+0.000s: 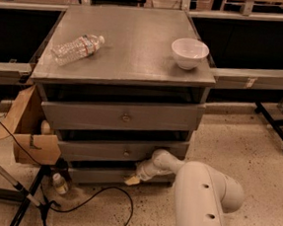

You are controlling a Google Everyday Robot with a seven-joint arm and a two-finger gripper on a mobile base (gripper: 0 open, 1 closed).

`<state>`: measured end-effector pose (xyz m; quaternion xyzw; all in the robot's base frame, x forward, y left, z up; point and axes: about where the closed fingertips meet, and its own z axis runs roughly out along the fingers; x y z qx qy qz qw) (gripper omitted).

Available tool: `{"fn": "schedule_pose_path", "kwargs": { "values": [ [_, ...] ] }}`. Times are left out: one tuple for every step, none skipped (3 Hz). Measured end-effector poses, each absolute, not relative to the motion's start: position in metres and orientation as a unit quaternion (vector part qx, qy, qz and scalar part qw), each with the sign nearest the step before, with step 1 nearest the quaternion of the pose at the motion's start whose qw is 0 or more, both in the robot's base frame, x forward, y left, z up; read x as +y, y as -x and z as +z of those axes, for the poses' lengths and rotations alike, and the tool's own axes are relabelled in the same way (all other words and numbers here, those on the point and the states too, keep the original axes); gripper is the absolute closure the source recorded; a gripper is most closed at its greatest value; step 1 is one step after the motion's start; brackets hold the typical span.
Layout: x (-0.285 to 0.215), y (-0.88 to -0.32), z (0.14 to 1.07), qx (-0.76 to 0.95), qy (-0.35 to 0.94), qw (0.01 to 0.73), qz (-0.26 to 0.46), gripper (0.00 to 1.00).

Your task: Open bottom drawer

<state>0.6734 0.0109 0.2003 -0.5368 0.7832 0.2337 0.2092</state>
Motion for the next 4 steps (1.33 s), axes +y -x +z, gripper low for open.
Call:
{"fn": "schedule_pose_path", "kwargs": {
  "values": [
    [0.011,-0.676,0.207,0.783,0.537,0.209,0.234,0.75],
    [0.009,-0.677,0.209,0.783,0.537,0.209,0.234,0.98],
    [-0.001,-0.667,0.204,0.792,0.531,0.196,0.227,0.99],
    [-0.015,-0.659,0.196,0.803,0.526,0.183,0.213,0.77]
  ]
}}
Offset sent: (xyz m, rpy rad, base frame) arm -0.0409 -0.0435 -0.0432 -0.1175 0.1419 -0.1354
